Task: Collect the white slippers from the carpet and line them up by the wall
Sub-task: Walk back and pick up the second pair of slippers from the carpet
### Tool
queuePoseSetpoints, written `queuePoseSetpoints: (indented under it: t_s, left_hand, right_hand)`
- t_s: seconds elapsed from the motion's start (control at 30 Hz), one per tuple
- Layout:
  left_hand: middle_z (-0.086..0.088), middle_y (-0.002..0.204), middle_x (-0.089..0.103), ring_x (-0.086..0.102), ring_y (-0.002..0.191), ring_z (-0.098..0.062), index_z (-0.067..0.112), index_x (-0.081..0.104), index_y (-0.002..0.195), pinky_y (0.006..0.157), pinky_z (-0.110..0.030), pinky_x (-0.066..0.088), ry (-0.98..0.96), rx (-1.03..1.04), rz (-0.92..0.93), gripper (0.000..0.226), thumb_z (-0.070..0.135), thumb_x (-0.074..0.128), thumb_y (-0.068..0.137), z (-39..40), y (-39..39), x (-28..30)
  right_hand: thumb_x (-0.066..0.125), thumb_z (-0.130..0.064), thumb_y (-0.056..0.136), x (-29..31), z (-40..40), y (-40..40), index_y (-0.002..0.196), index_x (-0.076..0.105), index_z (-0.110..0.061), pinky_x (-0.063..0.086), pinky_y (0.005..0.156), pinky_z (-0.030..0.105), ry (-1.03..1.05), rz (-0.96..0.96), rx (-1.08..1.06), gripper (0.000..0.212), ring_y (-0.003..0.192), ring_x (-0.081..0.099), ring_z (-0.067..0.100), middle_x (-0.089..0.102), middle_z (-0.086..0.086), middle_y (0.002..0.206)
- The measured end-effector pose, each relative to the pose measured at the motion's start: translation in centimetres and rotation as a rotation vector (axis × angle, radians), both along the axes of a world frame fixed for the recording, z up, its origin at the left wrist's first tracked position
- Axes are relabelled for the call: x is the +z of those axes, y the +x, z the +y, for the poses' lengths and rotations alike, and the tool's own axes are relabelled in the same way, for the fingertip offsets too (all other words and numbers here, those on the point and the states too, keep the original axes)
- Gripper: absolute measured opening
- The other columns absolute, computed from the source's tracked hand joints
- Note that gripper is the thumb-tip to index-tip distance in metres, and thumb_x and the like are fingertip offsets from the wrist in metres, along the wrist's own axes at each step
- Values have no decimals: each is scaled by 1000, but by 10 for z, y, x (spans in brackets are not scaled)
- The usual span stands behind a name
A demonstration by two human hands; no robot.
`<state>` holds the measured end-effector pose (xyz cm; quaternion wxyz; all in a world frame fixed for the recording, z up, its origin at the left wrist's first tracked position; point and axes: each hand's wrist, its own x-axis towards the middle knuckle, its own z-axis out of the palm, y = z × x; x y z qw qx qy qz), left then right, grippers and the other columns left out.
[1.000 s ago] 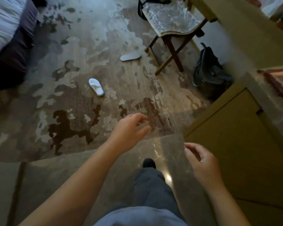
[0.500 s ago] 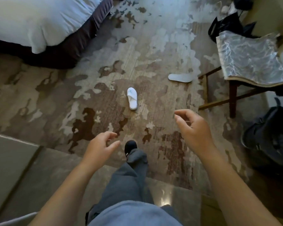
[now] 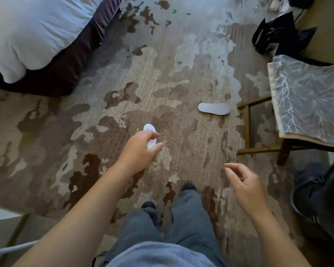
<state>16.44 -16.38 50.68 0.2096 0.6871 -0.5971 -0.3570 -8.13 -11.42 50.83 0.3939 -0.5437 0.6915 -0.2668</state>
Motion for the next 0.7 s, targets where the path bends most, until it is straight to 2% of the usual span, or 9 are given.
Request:
queuePoseSetpoints:
  t_s: [0.17, 0.33, 0.43, 0.57, 0.7]
  left_hand:
    - [-10, 119, 58, 52, 110, -21, 12, 56, 113, 84, -25, 35, 68, 68, -6, 31, 23, 56, 84, -97, -16, -37]
    - [-11, 115, 60, 54, 102, -22, 11, 57, 111, 83, -27, 38, 206, 256, -13, 29, 21, 56, 84, -176, -16, -106]
    - [-13, 115, 60, 54, 104, -24, 10, 56, 111, 83, -27, 37, 314, 365, -39, 29, 18, 56, 83, -203, -15, -155]
    - [-15, 121, 58, 54, 109, -28, 9, 52, 117, 90, -34, 41, 502, 521, -56, 38, 20, 59, 81, -226, -9, -241]
    - [-15, 127, 55, 51, 114, -28, 10, 48, 121, 92, -33, 39, 638, 575, -71, 44, 22, 60, 80, -242, 1, -356]
  right_hand:
    - [50, -22, 86, -33, -116, -20, 98, 59, -23, 48, 76, 28, 73, 13, 63, 14, 89, 58, 13, 62, 0, 95]
    - [49, -20, 87, -83, -258, -21, 104, 58, -15, 44, 82, 29, 167, 44, 299, 19, 93, 55, 15, 60, 1, 99]
    - [49, -21, 87, -119, -322, -11, 106, 57, -15, 46, 86, 32, 222, 59, 413, 22, 95, 55, 13, 59, -1, 101]
    - [50, -19, 87, -196, -384, 8, 104, 59, -11, 44, 84, 31, 264, 84, 524, 21, 94, 55, 16, 63, 5, 101]
    - [50, -20, 87, -308, -417, 29, 105, 58, -9, 41, 82, 28, 330, 159, 638, 23, 92, 52, 15, 62, 9, 105]
